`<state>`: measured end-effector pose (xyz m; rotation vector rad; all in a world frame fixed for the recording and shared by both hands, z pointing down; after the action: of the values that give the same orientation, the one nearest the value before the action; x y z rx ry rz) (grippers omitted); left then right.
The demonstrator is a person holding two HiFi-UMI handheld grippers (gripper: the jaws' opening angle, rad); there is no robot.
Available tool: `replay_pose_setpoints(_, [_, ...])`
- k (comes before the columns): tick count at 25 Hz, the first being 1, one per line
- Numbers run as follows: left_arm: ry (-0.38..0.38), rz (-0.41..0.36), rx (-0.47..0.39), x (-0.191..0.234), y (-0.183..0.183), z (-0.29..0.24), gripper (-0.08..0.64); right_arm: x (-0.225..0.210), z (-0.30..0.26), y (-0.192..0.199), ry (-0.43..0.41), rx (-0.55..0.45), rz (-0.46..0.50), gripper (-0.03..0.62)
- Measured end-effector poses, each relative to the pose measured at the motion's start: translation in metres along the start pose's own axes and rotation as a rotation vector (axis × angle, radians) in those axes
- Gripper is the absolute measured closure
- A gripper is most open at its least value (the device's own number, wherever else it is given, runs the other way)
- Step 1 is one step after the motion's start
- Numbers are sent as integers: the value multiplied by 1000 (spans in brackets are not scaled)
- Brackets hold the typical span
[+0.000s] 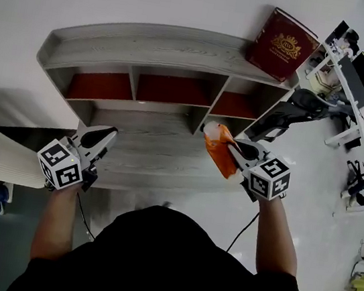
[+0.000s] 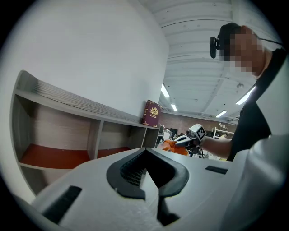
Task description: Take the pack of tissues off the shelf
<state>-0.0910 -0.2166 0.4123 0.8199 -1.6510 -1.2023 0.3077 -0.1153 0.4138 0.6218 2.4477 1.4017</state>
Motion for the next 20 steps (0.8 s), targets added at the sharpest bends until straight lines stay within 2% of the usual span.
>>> replay_pose_setpoints(7, [-95,24,-5,4,10,26,544,4,-67,15,-136,61,-10,563])
replay_pose_setpoints(14, [-203,43,-29,6,16,60,543,7,-121,25,-127,110,113,565])
replay_pose_setpoints(20, [-305,77,-39,3,27,85,543,13,-166,52,-195,142,106,567])
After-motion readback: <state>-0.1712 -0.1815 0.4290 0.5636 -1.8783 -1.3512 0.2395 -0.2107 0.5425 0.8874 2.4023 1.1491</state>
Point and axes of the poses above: the fingertips, and each gripper's own axes: z backward along the fingers, x to its left, y out of its underside, the point moved 8 cm from there along z, backward along the fingers, and after that the axes turned 1 degree about z, right-handed, at the moved point
